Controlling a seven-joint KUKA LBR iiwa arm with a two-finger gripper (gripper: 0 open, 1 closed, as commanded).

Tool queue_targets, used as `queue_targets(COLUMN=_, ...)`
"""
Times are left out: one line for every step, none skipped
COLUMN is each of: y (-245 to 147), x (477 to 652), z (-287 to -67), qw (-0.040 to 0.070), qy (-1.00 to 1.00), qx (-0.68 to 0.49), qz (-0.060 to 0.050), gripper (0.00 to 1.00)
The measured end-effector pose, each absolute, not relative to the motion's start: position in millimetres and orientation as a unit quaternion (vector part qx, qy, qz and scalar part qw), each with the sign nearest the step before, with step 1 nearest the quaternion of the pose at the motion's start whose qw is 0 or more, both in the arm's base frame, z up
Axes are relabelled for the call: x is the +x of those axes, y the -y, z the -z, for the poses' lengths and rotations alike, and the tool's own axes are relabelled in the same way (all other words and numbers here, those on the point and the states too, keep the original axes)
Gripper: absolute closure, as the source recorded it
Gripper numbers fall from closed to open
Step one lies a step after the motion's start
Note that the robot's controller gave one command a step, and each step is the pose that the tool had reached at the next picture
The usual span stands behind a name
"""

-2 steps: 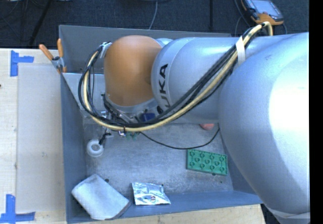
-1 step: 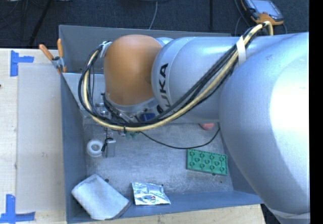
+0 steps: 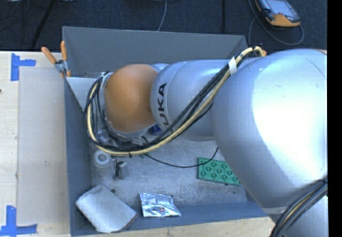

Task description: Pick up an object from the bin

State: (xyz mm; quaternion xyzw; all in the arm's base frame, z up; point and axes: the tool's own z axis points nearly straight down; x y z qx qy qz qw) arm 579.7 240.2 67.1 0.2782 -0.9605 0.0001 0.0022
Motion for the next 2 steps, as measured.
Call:
queue_targets(y=-240.3, x=581.2, z=-70.2, qw=0.0, qy=0.961, qx=0.276, qz=0.001, gripper=1.0)
queue_targets(y=-213.3, x=559.3, z=-223.5, qw=-0.004, qy=0.95, qx=0.313, qz=0.0, gripper=1.0)
